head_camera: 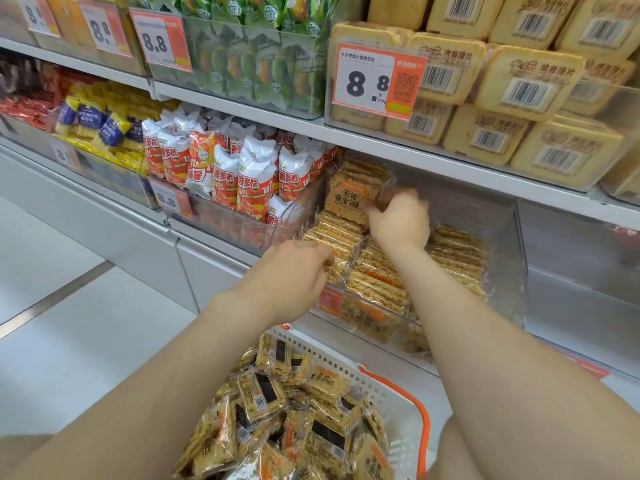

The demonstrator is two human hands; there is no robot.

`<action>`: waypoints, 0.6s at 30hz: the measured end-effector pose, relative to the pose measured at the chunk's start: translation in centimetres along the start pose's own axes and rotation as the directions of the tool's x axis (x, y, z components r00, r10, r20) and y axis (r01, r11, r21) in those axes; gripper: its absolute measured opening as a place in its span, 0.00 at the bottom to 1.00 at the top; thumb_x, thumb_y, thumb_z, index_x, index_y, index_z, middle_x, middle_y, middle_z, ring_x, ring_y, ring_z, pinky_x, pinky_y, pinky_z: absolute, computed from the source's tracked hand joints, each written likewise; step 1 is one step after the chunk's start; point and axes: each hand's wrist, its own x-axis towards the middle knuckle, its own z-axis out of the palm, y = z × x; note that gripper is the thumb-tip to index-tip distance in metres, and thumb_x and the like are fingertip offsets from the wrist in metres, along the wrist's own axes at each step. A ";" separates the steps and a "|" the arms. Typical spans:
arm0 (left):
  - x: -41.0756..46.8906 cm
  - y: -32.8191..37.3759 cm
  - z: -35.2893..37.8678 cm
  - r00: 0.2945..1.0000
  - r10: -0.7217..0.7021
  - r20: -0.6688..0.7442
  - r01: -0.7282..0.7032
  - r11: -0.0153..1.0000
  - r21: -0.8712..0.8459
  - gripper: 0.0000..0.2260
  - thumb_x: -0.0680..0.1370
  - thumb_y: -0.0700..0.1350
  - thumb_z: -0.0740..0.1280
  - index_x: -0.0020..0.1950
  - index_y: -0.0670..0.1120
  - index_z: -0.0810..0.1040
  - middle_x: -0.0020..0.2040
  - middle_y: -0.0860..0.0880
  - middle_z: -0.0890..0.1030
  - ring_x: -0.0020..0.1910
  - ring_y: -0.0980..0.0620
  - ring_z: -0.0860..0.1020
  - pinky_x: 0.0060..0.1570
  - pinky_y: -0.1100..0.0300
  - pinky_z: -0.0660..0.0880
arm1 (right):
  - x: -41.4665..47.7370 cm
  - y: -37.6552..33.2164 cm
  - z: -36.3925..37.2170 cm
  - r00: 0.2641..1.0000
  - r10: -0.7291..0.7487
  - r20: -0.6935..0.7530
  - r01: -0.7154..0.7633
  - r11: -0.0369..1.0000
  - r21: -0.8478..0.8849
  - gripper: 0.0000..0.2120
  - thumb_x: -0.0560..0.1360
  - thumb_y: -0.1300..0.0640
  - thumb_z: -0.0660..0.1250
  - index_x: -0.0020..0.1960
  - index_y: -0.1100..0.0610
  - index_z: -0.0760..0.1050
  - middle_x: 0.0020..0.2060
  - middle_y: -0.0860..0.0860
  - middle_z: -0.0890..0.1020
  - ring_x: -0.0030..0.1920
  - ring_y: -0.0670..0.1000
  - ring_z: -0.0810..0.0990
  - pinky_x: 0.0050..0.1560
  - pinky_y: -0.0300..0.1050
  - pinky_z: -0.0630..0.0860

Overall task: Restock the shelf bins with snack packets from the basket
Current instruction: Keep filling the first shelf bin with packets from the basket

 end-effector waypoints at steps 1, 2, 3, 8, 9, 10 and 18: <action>0.0 0.0 0.0 1.000 0.002 0.002 -0.002 1.000 0.002 0.15 0.85 0.44 0.57 0.67 0.49 0.78 0.60 0.49 0.82 0.60 0.46 0.78 0.60 0.46 0.76 | -0.2 0.0 -0.1 1.000 -0.005 -0.015 0.005 0.999 -0.041 0.26 0.77 0.37 0.72 0.59 0.59 0.77 0.54 0.57 0.79 0.55 0.59 0.79 0.49 0.51 0.73; 0.0 0.0 0.0 1.000 0.005 0.004 -0.005 1.000 0.006 0.15 0.85 0.44 0.57 0.68 0.49 0.78 0.60 0.49 0.82 0.60 0.46 0.78 0.60 0.46 0.76 | -0.3 0.0 -0.2 1.000 -0.009 -0.020 0.008 0.997 -0.072 0.27 0.76 0.37 0.72 0.59 0.59 0.76 0.52 0.57 0.79 0.54 0.59 0.79 0.48 0.51 0.74; -0.1 0.0 0.0 1.000 0.009 0.006 -0.009 1.000 0.013 0.15 0.85 0.44 0.57 0.68 0.49 0.78 0.60 0.48 0.82 0.60 0.46 0.78 0.60 0.45 0.76 | -0.5 0.0 -0.3 1.000 -0.017 -0.022 0.015 0.995 -0.098 0.28 0.76 0.36 0.72 0.58 0.60 0.75 0.51 0.56 0.78 0.52 0.58 0.79 0.48 0.52 0.74; -0.5 0.1 -0.1 0.999 0.011 -0.052 -0.009 0.999 0.042 0.14 0.85 0.45 0.58 0.67 0.49 0.78 0.60 0.48 0.80 0.59 0.44 0.77 0.58 0.45 0.76 | -1.4 -0.6 -0.3 0.997 0.069 -0.017 -0.071 0.989 -0.133 0.41 0.69 0.32 0.76 0.66 0.62 0.71 0.55 0.58 0.81 0.54 0.62 0.82 0.52 0.57 0.82; -0.6 0.2 -0.2 0.997 0.004 -0.079 0.000 0.999 0.048 0.14 0.85 0.46 0.58 0.67 0.50 0.78 0.59 0.48 0.79 0.58 0.44 0.76 0.58 0.45 0.76 | -1.6 -0.8 -0.5 0.996 0.081 -0.030 -0.084 0.990 -0.114 0.41 0.69 0.36 0.77 0.68 0.62 0.68 0.57 0.59 0.80 0.56 0.63 0.82 0.53 0.59 0.82; -0.8 0.3 -0.3 0.994 -0.006 -0.113 0.012 0.999 0.052 0.13 0.84 0.47 0.60 0.66 0.50 0.77 0.58 0.49 0.77 0.57 0.45 0.75 0.58 0.46 0.75 | -1.8 -1.0 -0.7 0.997 0.070 -0.013 -0.071 0.995 -0.076 0.35 0.72 0.41 0.77 0.67 0.61 0.68 0.57 0.59 0.79 0.55 0.62 0.82 0.52 0.57 0.81; -3.5 0.1 -1.8 0.926 -0.297 -0.234 0.300 0.954 -0.024 0.07 0.79 0.51 0.64 0.43 0.50 0.72 0.36 0.51 0.77 0.36 0.46 0.77 0.32 0.54 0.73 | -8.3 -4.1 -3.3 0.818 -0.523 0.241 0.491 0.852 0.180 0.09 0.75 0.61 0.65 0.52 0.52 0.80 0.38 0.44 0.82 0.39 0.43 0.80 0.43 0.45 0.78</action>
